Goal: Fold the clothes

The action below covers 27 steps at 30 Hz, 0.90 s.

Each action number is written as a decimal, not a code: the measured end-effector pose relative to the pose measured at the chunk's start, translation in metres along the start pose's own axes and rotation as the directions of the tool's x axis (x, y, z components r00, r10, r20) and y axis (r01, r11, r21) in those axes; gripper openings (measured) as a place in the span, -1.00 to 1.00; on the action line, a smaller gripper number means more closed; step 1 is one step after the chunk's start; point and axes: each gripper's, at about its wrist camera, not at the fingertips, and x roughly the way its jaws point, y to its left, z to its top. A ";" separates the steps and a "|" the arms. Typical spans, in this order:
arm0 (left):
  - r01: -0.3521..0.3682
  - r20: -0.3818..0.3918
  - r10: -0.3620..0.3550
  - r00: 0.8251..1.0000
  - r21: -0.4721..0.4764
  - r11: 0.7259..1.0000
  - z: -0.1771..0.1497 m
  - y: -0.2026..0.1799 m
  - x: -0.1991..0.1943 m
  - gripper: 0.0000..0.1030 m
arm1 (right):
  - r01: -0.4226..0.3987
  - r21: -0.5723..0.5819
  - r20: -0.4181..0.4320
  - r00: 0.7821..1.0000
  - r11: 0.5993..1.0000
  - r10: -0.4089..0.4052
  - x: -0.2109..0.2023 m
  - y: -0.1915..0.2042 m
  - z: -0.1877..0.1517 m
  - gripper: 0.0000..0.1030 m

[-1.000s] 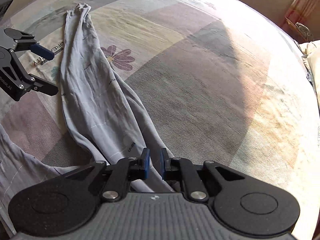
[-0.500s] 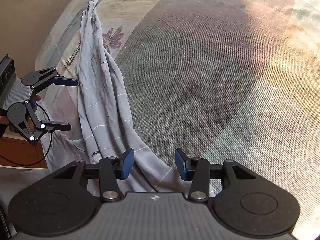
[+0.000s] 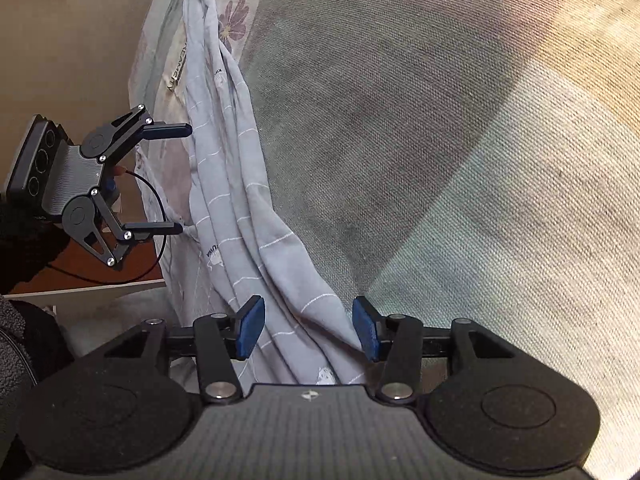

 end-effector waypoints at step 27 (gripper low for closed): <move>0.124 -0.057 -0.111 0.992 0.338 0.933 0.015 -0.069 0.015 0.99 | 0.241 -0.161 0.166 0.963 0.957 -0.214 0.015 0.058 0.005 -0.88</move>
